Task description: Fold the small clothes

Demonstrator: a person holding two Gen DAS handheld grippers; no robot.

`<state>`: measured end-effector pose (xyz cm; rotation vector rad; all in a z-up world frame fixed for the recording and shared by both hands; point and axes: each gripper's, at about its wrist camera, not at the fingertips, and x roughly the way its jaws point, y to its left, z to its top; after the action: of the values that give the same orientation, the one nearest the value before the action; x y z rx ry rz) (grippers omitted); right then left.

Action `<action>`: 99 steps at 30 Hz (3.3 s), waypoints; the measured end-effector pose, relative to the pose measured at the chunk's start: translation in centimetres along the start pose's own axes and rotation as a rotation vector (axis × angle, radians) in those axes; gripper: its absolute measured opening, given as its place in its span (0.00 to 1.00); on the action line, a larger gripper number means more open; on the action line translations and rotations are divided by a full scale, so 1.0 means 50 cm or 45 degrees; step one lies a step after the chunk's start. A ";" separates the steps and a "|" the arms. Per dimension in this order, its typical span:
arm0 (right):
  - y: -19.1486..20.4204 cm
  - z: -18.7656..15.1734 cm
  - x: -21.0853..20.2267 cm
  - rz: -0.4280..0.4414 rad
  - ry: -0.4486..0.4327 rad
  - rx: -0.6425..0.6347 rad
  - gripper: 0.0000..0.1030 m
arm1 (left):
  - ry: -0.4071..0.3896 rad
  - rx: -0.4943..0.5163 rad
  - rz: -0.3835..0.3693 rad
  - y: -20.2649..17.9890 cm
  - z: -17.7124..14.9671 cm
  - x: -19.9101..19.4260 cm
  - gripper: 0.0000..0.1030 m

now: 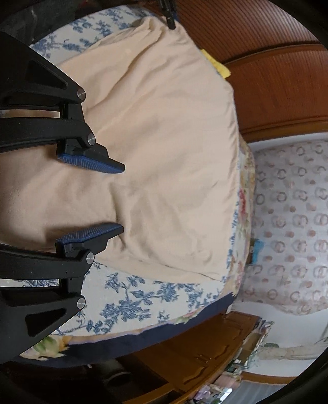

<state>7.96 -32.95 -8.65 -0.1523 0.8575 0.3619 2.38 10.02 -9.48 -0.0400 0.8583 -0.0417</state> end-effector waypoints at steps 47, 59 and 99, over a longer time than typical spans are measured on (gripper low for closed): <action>0.023 -0.010 0.010 -0.055 -0.012 -0.071 0.50 | -0.349 0.202 -0.375 -0.183 0.149 -0.129 0.01; -0.005 -0.006 -0.028 -0.003 -0.062 0.031 0.50 | -0.372 0.335 -0.552 -0.337 0.239 -0.131 0.01; 0.013 0.097 -0.104 0.054 -0.214 -0.055 0.49 | -0.336 0.276 -0.378 -0.310 0.210 -0.102 0.50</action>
<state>8.05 -32.30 -1.55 -0.1419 0.6879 0.4266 6.67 -4.98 2.04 0.0302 0.5747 -0.3994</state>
